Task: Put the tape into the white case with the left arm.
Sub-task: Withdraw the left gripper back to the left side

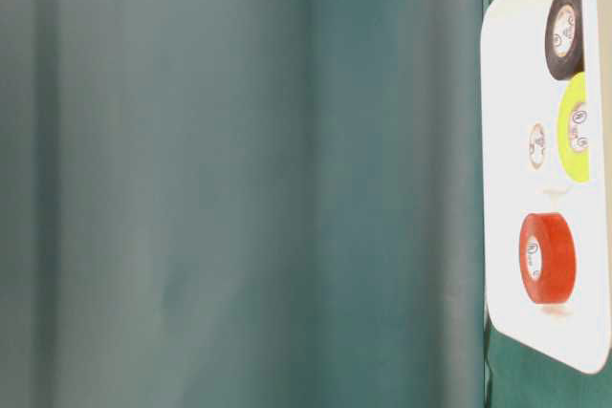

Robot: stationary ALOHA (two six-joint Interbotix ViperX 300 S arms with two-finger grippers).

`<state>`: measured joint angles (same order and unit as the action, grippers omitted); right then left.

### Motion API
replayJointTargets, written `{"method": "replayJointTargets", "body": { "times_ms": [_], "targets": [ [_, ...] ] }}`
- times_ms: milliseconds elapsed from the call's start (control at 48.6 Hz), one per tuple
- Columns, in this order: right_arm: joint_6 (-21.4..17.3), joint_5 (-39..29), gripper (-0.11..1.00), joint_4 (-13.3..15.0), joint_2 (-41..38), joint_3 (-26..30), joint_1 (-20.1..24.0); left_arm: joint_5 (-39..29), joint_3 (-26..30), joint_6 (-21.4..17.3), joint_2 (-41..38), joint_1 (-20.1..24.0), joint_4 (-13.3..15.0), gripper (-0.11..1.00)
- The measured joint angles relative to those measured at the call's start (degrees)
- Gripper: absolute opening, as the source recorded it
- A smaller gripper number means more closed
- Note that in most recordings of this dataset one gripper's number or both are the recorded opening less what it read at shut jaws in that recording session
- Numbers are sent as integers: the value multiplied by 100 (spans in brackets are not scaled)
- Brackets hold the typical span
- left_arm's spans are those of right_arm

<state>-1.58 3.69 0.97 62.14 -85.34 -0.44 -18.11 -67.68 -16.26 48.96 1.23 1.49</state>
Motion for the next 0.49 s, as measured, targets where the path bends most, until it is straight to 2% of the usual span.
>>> {"method": "replayJointTargets", "body": {
  "times_ms": [144, 370, 494],
  "targets": [
    [0, -9, -9, 0, 0, 0, 0, 44, -53, 114, 0, -334, 9, 92],
    [0, -9, -9, 0, 0, 9, 0, 149, -123, 1020, 0, -1072, 9, 91],
    [0, -9, -9, 0, 0, 0, 0, 158, -132, 1178, 0, -1679, 9, 89]
  ]
}}
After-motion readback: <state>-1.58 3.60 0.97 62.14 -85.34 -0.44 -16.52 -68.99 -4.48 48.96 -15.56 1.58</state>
